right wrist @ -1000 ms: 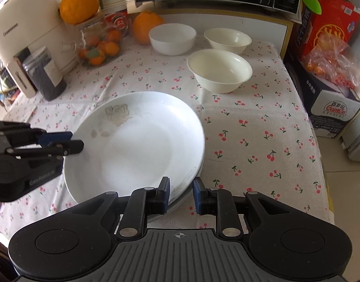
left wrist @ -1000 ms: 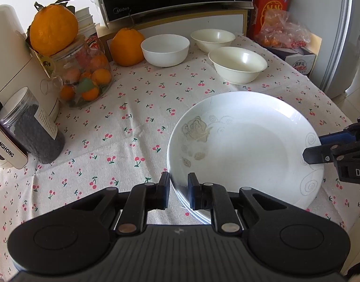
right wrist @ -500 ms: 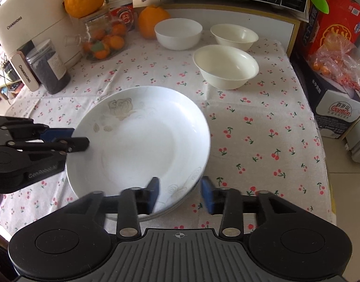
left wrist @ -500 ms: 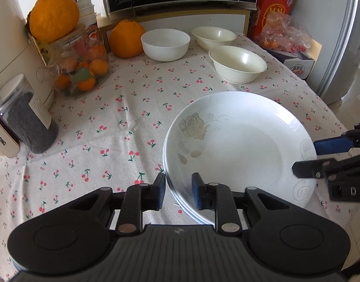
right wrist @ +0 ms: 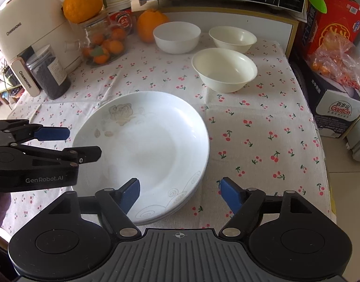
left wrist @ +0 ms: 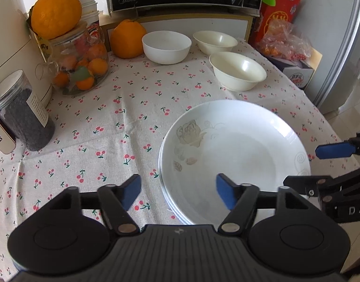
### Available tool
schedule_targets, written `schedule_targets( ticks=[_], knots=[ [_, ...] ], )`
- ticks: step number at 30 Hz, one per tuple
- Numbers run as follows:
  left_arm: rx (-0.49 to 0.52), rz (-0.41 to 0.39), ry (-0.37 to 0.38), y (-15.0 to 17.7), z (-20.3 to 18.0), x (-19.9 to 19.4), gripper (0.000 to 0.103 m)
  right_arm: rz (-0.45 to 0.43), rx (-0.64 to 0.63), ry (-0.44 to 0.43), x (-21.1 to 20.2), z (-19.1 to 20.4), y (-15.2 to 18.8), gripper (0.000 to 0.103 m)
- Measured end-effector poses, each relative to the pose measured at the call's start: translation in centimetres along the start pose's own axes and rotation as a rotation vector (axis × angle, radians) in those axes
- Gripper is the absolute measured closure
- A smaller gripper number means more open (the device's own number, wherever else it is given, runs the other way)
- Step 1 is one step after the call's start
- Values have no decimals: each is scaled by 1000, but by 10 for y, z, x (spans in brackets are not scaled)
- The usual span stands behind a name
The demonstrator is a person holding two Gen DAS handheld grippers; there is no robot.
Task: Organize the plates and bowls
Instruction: 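Open the left gripper to release the white rose plate, then move the right gripper to the white bowl beside the orange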
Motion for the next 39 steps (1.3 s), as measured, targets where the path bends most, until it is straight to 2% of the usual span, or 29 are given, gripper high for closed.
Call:
schedule_targets(
  ticks=[9,14,27,33,39],
  knots=[
    [-50,-48,-19,-25,2,-7,9,-32,35,-6,-6,0,-19,20],
    [-96,-56,-33,-37,7,-8,5,-66,61,-1,-12,-2,-35,17],
    [-292,-44,-84,-63,32,3,1,-152,237,2,-19,-25,-82,16],
    [-383,-91,-138,-81,44,10,1,-204,350,-7,-16,-41,-107,16],
    [-443,-112,-153,-104,51,25,1,-272,431,-20,-7,-51,-133,16]
  ],
)
Point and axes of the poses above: each gripper's, at about its wrist camera, not at the fingertips, and x roughly the way its jaws point, z to its left, y to its underside, the point moved 10 cm from there along x, roughly the way its jaws point, and after that the axes turned 8 degrees about -y, right-handed, at the moved point
